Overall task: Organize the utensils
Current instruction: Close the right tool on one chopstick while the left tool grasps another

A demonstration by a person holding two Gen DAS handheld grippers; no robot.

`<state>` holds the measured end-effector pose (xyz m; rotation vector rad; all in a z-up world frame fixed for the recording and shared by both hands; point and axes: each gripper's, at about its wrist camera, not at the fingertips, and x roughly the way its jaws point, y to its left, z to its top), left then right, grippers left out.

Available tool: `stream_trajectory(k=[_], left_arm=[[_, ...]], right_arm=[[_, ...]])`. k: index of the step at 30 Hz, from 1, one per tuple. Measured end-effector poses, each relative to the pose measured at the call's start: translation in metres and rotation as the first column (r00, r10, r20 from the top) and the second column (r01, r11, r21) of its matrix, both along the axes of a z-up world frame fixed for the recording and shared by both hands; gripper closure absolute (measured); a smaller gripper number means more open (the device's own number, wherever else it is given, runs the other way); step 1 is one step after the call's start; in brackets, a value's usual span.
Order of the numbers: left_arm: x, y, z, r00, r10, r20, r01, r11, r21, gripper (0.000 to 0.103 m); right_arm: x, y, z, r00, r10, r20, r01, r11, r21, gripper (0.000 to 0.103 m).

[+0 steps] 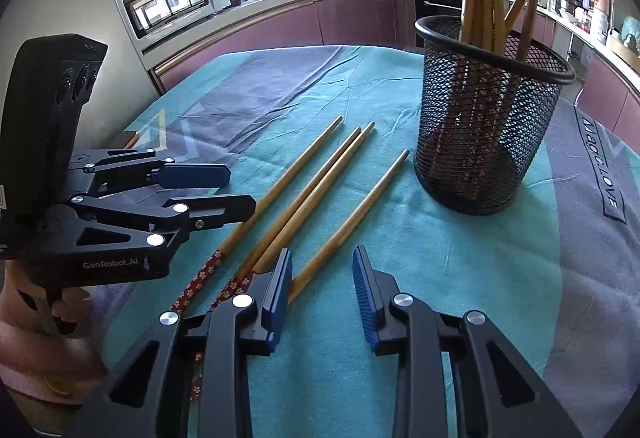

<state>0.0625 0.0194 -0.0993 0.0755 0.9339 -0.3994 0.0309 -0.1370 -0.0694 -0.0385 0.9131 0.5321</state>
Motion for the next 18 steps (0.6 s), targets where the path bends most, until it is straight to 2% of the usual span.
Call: stream_trajectory(k=[6,11,16,18], left_arm=[[0.007,-0.011,0.002,1.0,-0.018,0.008,0.018,1.0,-0.002,0.06],[0.02,-0.019,-0.003,1.0,-0.019,-0.005,0.019,1.0,0.003,0.064],[0.028,-0.024,-0.004,1.0,-0.011,-0.006,0.011,1.0,0.01,0.078],[0.03,-0.022,-0.004,1.0,-0.005,-0.011,0.005,1.0,0.0,0.082]], right_arm=[[0.012,-0.003,0.0,1.0,-0.029,-0.002,0.029,1.0,-0.003,0.074],[0.02,-0.001,-0.001,0.999,-0.038,0.008,0.038,0.999,-0.009,0.074],[0.024,-0.004,-0.001,1.0,-0.029,0.01,0.03,0.999,-0.024,0.089],[0.025,-0.009,-0.001,0.999,-0.032,0.003,0.032,0.999,-0.02,0.09]])
